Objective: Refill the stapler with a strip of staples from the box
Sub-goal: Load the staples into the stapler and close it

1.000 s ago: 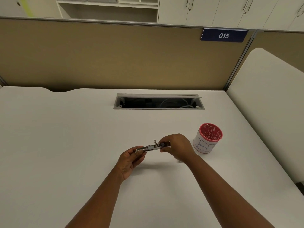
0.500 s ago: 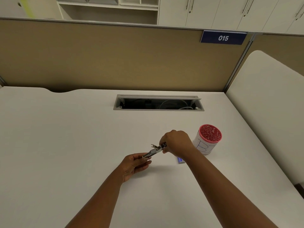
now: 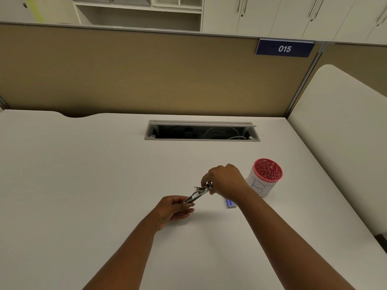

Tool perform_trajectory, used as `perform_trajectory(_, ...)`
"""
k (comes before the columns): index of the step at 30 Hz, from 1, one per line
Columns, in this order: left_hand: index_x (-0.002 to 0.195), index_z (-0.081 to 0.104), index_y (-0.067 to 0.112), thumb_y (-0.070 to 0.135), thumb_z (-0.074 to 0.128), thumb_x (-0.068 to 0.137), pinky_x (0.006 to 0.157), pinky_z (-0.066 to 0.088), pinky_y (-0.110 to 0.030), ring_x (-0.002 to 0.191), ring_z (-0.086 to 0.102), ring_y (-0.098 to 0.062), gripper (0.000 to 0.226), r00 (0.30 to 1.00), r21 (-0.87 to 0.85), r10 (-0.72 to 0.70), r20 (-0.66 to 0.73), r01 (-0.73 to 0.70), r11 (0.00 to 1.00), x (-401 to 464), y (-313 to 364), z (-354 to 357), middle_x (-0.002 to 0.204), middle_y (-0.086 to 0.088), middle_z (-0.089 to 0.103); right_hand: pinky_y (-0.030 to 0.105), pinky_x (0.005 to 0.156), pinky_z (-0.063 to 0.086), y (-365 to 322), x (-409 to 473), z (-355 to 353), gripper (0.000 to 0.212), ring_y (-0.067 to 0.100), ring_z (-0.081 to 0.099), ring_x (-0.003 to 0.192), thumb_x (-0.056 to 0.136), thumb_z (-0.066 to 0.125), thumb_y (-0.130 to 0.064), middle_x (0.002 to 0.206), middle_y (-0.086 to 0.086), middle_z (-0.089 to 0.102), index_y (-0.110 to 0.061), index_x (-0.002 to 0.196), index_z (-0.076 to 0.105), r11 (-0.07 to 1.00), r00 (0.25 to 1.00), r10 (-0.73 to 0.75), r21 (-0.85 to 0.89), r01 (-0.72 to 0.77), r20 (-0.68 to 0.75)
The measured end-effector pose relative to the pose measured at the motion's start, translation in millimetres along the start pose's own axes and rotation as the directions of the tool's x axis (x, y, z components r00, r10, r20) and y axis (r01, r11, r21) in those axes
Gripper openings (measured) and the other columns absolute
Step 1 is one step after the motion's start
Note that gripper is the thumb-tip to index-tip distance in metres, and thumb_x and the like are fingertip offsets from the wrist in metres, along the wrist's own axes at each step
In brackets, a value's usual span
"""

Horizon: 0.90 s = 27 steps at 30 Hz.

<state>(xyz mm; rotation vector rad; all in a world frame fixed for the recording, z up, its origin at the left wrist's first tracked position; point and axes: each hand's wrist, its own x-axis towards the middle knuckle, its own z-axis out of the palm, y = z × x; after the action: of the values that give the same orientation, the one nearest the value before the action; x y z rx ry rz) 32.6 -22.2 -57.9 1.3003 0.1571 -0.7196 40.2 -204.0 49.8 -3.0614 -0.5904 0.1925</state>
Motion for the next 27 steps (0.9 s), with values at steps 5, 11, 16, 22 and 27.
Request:
perform_trajectory(5, 0.095, 0.068, 0.01, -0.001, 0.063, 0.081, 0.063, 0.059, -0.022, 0.075, 0.074, -0.015, 0.018, 0.999, -0.043, -0.012, 0.041, 0.013, 0.999, -1, 0, 0, 0.081, -0.001, 0.077, 0.028, 0.073, 0.026, 1, -1, -1, 0.027, 0.021, 0.062, 0.091, 0.081, 0.063, -0.012, 0.101, -0.001, 0.07, -0.027, 0.104, 0.064, 1.0, 1.0, 0.002, -0.002, -0.002, -0.004)
perform_trajectory(11, 0.092, 0.068, 0.009, -0.004, 0.064, 0.079, 0.059, 0.059, -0.02, 0.069, 0.074, -0.014, 0.018, 0.999, -0.051, 0.03, -0.024, -0.032, 0.998, -2, 0, -2, 0.071, -0.002, 0.075, 0.026, 0.067, 0.032, 6, -5, 2, 0.028, 0.018, 0.061, 0.094, 0.078, 0.068, -0.017, 0.103, -0.001, 0.07, -0.026, 0.104, 0.065, 0.99, 0.999, 0.02, 0.138, -0.023, 0.027)
perform_trajectory(16, 0.088, 0.069, 0.007, -0.004, 0.066, 0.077, 0.056, 0.058, -0.019, 0.065, 0.073, -0.014, 0.016, 0.992, -0.073, 0.081, -0.095, -0.088, 0.993, -2, 3, -5, 0.065, -0.003, 0.075, 0.034, 0.076, 0.048, 7, -13, 5, 0.045, 0.016, 0.062, 0.095, 0.078, 0.068, -0.007, 0.114, -0.005, 0.065, -0.031, 0.113, 0.056, 0.953, 1.0, -0.031, 0.302, 0.03, -0.004)
perform_trajectory(22, 0.091, 0.067, 0.005, -0.004, 0.062, 0.08, 0.057, 0.059, -0.019, 0.064, 0.073, -0.013, 0.015, 0.988, -0.103, 0.112, -0.102, -0.122, 0.987, -3, 9, -7, 0.065, -0.003, 0.075, 0.04, 0.081, 0.055, 8, -18, 8, 0.053, 0.016, 0.066, 0.088, 0.077, 0.069, -0.005, 0.117, -0.005, 0.062, -0.031, 0.118, 0.047, 0.903, 0.993, -0.043, 0.42, 0.087, -0.113)
perform_trajectory(27, 0.088, 0.068, 0.006, -0.005, 0.06, 0.081, 0.057, 0.059, -0.02, 0.063, 0.073, -0.014, 0.015, 0.986, -0.119, 0.131, -0.102, -0.143, 0.983, -2, 12, -6, 0.063, -0.003, 0.074, 0.036, 0.078, 0.054, 8, -18, 10, 0.038, 0.016, 0.063, 0.094, 0.08, 0.066, -0.008, 0.116, -0.003, 0.063, -0.027, 0.113, 0.06, 0.93, 0.985, -0.092, 0.341, 0.138, -0.147)
